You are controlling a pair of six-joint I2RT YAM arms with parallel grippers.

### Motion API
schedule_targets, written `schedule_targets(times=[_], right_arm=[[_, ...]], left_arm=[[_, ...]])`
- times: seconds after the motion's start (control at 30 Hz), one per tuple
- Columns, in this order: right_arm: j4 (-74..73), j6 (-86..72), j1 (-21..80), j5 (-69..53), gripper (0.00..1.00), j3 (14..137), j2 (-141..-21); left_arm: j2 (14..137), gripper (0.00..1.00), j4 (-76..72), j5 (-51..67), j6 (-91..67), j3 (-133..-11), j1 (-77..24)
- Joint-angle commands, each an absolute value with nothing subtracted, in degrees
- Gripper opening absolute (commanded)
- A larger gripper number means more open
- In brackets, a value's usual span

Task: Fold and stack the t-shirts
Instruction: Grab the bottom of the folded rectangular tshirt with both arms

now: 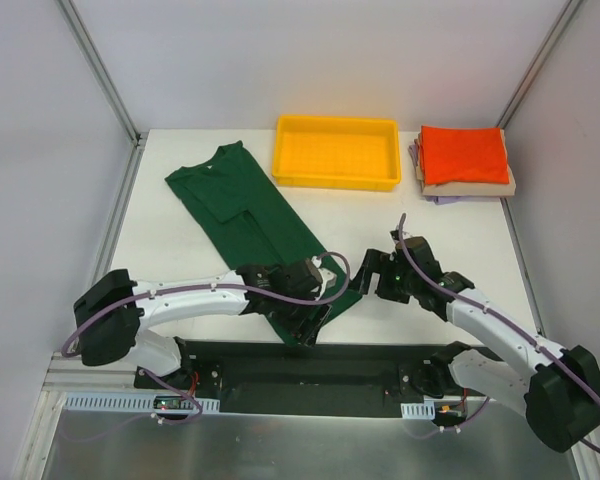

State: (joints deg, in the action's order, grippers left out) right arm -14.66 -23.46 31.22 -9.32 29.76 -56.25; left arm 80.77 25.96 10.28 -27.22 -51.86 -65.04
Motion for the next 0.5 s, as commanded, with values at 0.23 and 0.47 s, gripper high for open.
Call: schedule_targets(times=[0.23, 0.47], right_arm=[[-7.6, -27.2, 31.3, -13.5, 0.96, 28.1, -61.5], [-5.7, -28.1, 33.2, -13.8, 0.86, 29.3, -66.6]], left_arm=[[89.5, 0.51, 26.5, 7.3, -30.6, -49.6, -67.1], [90.9, 0.38, 27.2, 0.7, -32.6, -48.8, -67.1]])
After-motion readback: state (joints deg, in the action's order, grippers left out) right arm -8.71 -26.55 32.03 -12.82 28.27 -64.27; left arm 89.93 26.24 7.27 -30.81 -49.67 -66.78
